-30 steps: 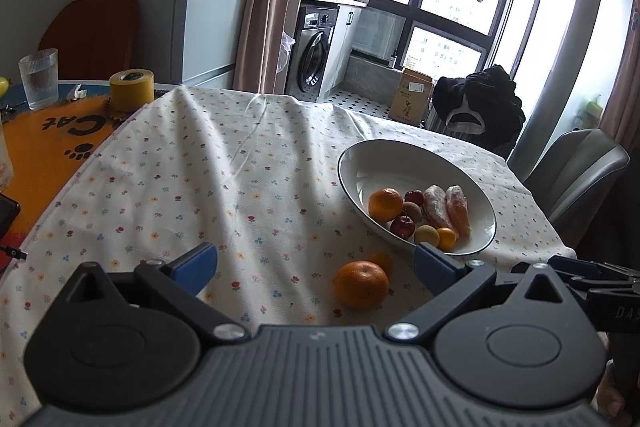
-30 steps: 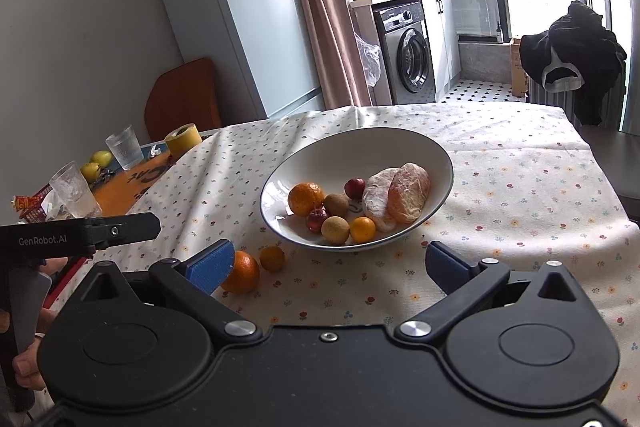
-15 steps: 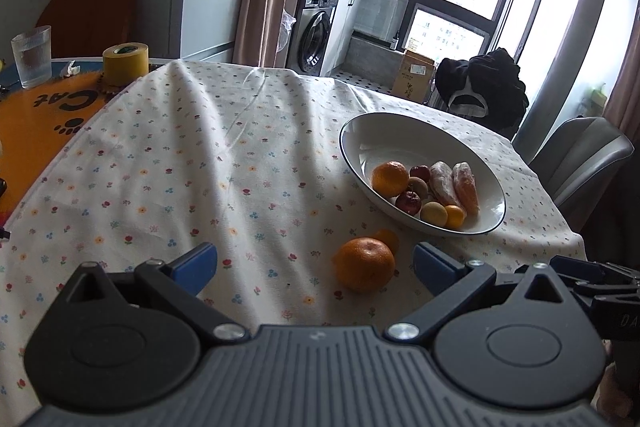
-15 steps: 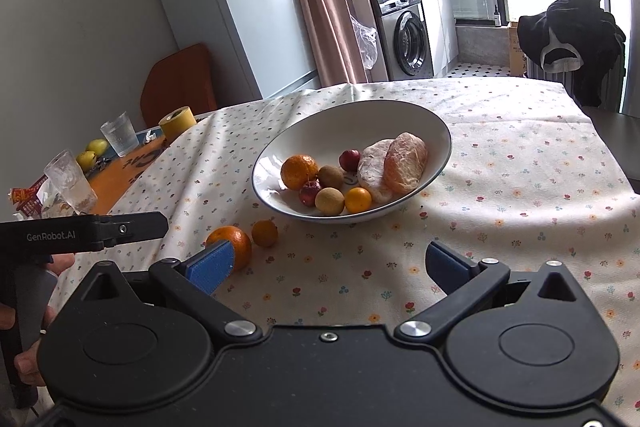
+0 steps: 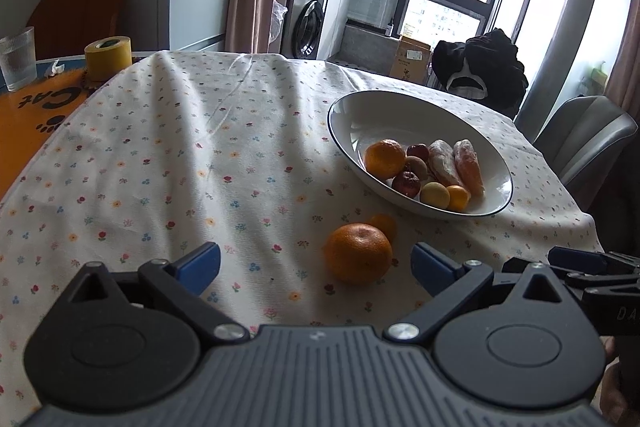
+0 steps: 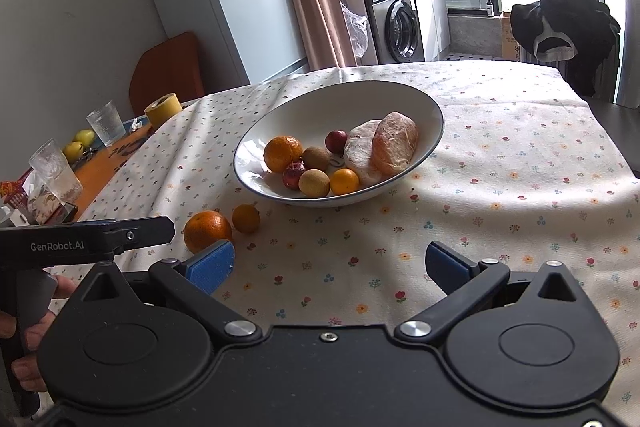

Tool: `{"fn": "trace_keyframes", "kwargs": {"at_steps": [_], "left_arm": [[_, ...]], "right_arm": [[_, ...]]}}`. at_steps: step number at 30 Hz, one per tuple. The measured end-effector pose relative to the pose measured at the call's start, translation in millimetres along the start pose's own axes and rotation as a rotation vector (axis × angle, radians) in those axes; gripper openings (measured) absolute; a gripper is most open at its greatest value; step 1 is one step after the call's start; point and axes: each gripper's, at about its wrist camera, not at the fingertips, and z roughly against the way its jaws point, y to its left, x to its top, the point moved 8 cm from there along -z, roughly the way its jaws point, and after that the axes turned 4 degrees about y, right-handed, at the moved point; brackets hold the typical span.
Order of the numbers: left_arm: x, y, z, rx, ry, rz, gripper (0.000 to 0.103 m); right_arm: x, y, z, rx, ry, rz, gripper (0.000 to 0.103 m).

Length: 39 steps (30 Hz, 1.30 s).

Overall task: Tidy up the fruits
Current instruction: 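Withdraw both open tools from the bowl toward the two oranges on the cloth, then close the left tool on the large orange while the right tool grasps the small orange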

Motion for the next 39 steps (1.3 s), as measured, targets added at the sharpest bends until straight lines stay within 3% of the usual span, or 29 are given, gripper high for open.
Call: {"fn": "trace_keyframes", "kwargs": {"at_steps": [6,9,15,21,39], "left_arm": [[1.3,-7.2,-10.8,-0.021,0.003,-0.013,0.099],[1.7,-10.3,-16.8,-0.029,0.008,-0.015,0.092],[-1.3,-16.4,-28.0,-0.034,0.031,-0.037,0.075],[-5.1,-15.0,-34.5,-0.06,0.055,-0.023,0.044],[-0.2,25.6,-10.0,0.001,0.008,0.039,0.042]], "right_arm": [[-0.4,-2.5,-4.9,0.005,0.008,-0.008,0.103],[0.6,-2.1,-6.3,0.006,0.006,-0.006,0.103],[3.6,-5.0,-10.4,-0.007,-0.006,-0.023,0.101],[6.1,-6.9,-16.7,-0.011,-0.002,-0.037,0.096],[10.9,31.5,-36.4,0.03,0.033,0.039,0.088]]}}
